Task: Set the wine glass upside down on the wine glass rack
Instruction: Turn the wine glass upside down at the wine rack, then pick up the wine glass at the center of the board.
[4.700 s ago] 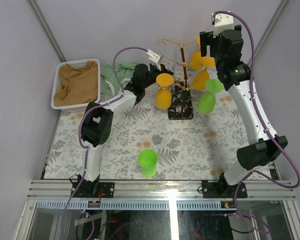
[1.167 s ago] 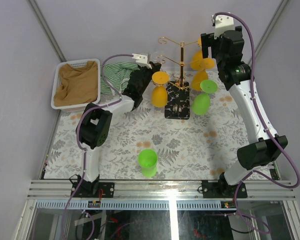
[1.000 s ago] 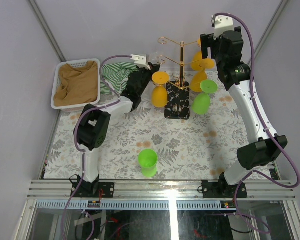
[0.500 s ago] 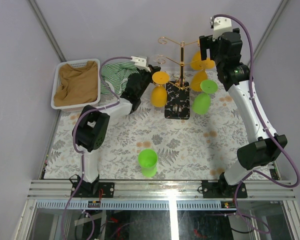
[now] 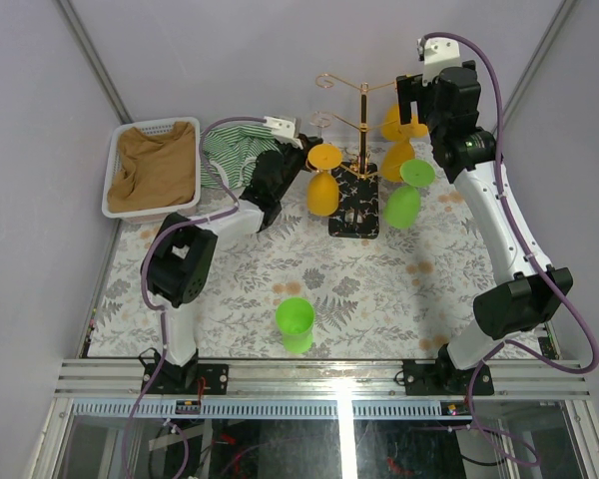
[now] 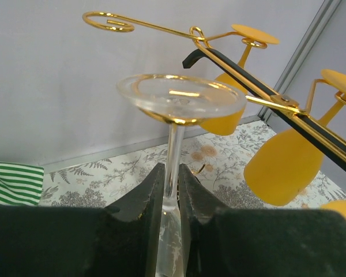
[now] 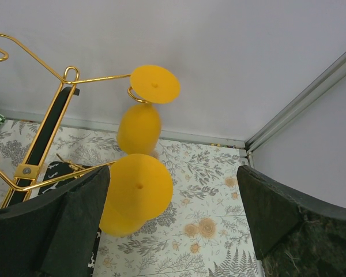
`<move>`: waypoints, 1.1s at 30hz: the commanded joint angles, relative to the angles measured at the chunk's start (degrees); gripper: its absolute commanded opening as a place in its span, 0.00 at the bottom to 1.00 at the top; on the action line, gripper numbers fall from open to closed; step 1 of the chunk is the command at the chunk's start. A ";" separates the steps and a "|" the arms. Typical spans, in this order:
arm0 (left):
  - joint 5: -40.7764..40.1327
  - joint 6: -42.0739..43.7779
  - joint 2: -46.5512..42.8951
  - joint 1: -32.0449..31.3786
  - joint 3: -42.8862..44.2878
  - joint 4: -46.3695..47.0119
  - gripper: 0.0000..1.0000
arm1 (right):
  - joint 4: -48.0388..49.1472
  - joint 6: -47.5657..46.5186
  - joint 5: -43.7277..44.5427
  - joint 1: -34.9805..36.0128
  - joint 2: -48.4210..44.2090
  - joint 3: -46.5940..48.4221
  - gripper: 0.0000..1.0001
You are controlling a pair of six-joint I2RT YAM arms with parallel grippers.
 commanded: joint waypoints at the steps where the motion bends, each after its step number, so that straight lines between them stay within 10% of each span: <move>1: -0.91 1.71 -2.14 -0.40 -1.77 2.45 0.15 | 2.39 0.65 -0.04 -0.21 -2.75 0.31 0.98; 23: -12.90 4.35 -11.86 -0.10 -12.91 -5.64 0.59 | -0.31 0.46 0.28 -0.24 -3.06 1.84 0.99; 33: -18.15 1.23 -23.85 0.39 -20.28 -23.07 0.64 | -1.42 1.31 -0.08 -0.22 -2.83 2.51 1.00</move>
